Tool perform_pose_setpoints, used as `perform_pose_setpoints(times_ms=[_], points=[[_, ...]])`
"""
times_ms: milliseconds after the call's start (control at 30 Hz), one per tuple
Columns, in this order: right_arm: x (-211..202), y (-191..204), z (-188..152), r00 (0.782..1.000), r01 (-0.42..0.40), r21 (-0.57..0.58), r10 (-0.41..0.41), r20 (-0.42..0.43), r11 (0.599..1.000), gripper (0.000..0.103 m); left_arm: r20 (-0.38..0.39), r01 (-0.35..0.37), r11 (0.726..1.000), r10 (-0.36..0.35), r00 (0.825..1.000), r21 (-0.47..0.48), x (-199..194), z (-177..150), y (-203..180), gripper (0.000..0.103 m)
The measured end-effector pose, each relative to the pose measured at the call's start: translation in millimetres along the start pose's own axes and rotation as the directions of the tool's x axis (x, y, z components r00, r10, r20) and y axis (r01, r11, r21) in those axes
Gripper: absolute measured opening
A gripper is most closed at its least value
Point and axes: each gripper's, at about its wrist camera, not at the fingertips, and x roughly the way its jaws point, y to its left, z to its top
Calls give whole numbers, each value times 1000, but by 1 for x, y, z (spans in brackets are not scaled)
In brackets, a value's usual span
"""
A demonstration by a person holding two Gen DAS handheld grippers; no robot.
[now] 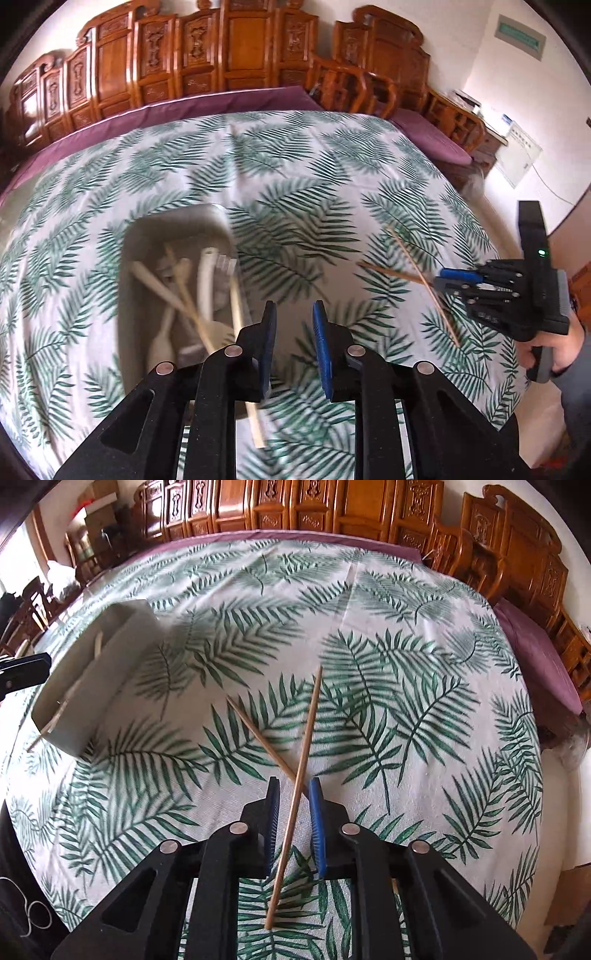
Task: Organize utensils
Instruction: 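Lower the metal spoon into the grey tray and open the left gripper, then grasp a second wooden chopstick with the left gripper while the right holds its chopstick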
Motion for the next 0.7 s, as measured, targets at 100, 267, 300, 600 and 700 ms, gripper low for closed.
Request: perform_pose_setpoints(times_ms=[100,267,300,600,700], points=[[6,0,-1,1000,3,1,-3,-27,1000,12,-15,12,1000,-12,1000,13,10,0,-14,19],[19,3,-7,997,6,-13,-7,-73,1000,10,-43,31,999,-29,999,36,25,0,-36,20],[19,4,-8,998,7,-16,-8,-67,1000,10,-47,33,999,-31,998,37,27,0,-38,20],[-6,-10,-19,1000,-11,7,12,-12,1000,6,-78,58,998,-55,995,27,54,6,-66,30],[-25,-25,-26,1000,-12,36,11,18,999,6,-102,74,997,-74,992,-7,69,10,-80,30]])
